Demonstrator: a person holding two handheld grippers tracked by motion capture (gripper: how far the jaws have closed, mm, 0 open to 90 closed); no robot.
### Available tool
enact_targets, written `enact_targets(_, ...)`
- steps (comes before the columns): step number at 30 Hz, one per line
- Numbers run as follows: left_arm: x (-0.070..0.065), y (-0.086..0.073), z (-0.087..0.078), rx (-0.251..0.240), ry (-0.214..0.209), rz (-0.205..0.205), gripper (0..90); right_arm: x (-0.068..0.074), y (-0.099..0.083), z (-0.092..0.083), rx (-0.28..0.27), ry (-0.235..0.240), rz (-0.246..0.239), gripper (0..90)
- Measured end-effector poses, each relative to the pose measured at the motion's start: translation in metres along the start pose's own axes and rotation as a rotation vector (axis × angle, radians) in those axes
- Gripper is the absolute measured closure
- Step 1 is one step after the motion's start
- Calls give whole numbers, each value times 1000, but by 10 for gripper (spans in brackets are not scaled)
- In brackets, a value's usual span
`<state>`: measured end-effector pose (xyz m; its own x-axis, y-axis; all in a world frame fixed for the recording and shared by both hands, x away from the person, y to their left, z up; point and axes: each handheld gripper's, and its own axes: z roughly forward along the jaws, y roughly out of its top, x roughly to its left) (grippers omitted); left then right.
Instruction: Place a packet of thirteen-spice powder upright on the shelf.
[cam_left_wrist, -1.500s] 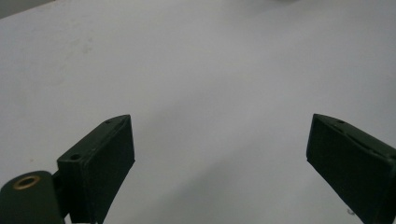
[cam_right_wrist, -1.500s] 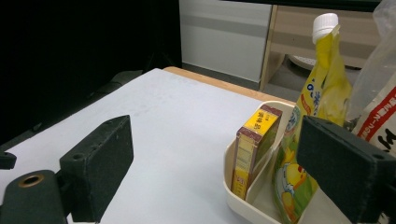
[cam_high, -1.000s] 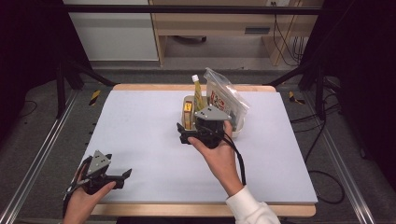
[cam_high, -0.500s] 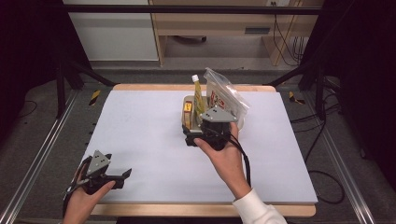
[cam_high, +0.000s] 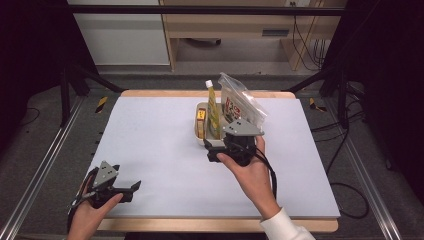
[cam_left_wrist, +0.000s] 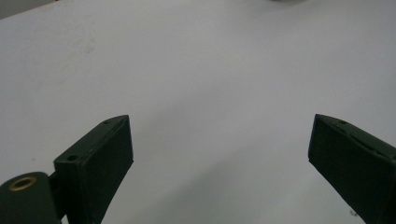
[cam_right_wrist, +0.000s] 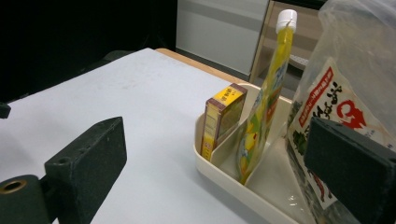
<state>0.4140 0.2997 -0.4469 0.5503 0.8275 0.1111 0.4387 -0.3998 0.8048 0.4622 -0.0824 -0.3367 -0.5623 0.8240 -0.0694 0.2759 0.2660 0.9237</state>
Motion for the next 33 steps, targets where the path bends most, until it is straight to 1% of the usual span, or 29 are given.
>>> enact_targets(5, 0, 0, 0, 0, -1, 1, 63, -4, -2, -6, -2, -11, 2, 66)
enact_targets(8, 0, 0, 0, -1, 0, 0, 63, -6, -3, -10, -1, -25, 0, 66)
enact_targets(11, 0, 0, 0, -1, 0, 2, 63, -9, -6, -14, 9, -43, -19, 65)
enact_targets(16, 0, 0, 0, -1, -1, 1, 63, -16, -12, -22, 24, -72, -29, 64)
enact_targets(22, 0, 0, 0, -1, 0, 1, 63, -24, -20, -31, 35, -105, -29, 65)
enact_targets(27, 0, 0, 0, -2, 0, 1, 63, -34, -25, -39, 35, -127, -15, 65)
enact_targets(33, -1, 0, 0, -2, -2, 3, 63, -46, -34, -45, 50, -155, 3, 65)
